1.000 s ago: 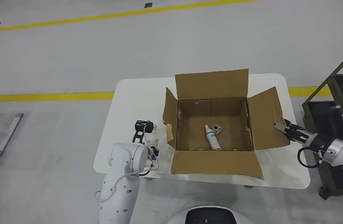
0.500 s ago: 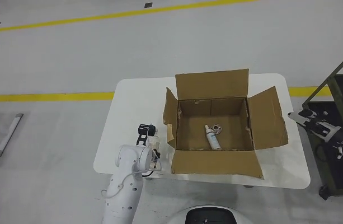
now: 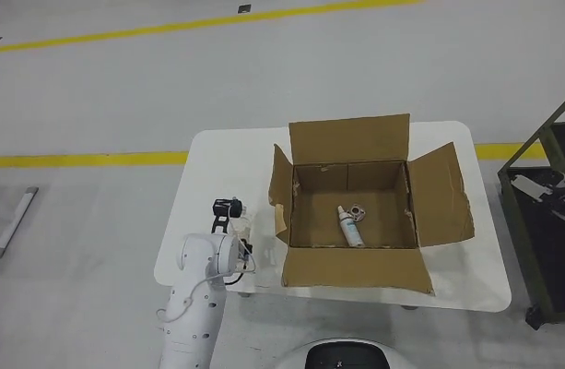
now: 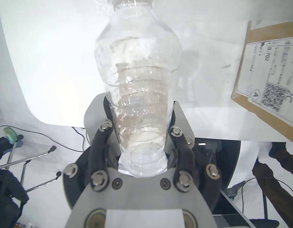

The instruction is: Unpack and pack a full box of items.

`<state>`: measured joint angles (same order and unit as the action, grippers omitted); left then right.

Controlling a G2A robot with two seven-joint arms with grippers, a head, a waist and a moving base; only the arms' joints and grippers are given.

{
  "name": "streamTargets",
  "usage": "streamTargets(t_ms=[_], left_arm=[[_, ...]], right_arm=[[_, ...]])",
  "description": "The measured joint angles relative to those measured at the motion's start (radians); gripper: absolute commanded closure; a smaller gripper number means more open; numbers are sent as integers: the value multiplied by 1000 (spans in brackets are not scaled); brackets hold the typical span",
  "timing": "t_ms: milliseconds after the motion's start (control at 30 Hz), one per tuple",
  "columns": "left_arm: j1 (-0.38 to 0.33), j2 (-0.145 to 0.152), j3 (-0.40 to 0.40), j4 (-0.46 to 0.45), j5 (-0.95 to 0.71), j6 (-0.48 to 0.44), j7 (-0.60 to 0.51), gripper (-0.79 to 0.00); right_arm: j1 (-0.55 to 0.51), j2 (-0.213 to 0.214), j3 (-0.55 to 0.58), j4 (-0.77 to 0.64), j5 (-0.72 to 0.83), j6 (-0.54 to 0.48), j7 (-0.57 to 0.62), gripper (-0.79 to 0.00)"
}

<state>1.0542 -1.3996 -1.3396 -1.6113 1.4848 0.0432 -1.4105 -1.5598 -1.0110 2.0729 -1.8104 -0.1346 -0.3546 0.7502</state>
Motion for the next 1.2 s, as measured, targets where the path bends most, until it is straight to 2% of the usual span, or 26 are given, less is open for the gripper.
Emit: streamTargets(t_ms=[533,567,600,633,933,1200], left_arm=[[26,-11,90,72,28,26,51,0],[26,-12,97,76,33,28,54,-86],[26,-13,105,83,39,31,58,-332],[25,-14,111,88,41,33,61,-779],[16,-20,122,85,34,65,51,-785],[21,-20,97,44,24,93,51,-785]], right_arm=[[-29,2,-65,-38,18,-12,-21,-785],[-30,2,-66,-39,19,-13,-21,-785],[-31,2,-68,-40,20,-13,-20,-785],[-31,3,-69,-41,20,-14,-19,-785],[-18,10,-73,-43,25,-35,1,-785],[48,20,-109,-43,51,-48,30,-785]])
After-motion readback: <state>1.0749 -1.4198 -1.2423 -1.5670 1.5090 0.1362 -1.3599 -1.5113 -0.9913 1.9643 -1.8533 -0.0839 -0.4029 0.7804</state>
